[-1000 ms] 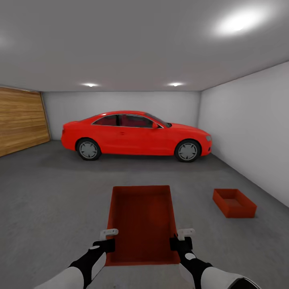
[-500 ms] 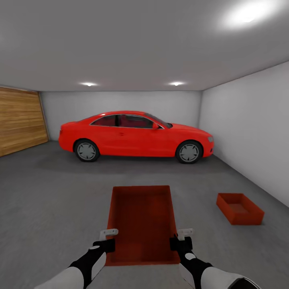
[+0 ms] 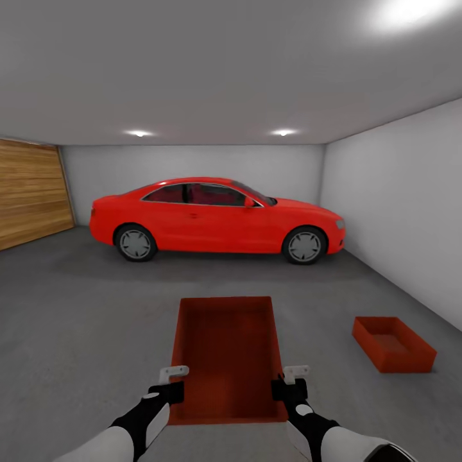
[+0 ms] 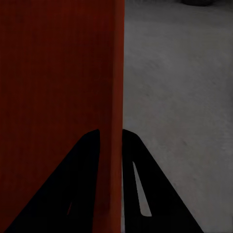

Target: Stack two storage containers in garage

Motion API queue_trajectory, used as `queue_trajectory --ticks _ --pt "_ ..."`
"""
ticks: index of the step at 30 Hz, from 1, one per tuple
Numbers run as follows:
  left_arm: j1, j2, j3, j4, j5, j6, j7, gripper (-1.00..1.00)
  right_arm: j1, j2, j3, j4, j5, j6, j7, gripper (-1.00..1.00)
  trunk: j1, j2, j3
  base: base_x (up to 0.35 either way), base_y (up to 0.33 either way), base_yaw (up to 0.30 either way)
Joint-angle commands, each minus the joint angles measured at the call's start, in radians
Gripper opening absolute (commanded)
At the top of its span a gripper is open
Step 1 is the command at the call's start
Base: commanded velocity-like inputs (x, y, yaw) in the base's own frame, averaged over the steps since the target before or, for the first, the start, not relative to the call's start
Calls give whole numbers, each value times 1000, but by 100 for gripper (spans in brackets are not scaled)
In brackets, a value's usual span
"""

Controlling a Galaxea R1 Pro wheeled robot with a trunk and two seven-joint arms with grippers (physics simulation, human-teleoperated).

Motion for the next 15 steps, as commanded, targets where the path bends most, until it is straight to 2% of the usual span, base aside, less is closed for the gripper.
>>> queue_trajectory --ticks 1,7,15 --pt "0 6 14 -4 -8 4 20 -100 0 0 -62 -2 10 3 1 -100 1 0 0 322 0 0" --pt "0 7 15 -5 -8 3 20 -100 0 0 -62 -2 10 3 1 -100 1 0 0 321 1 -19" --pt "0 6 14 -5 -8 4 14 -100 0 -1 -63 -2 10 3 2 -100 1 0 0 321 88 -239"
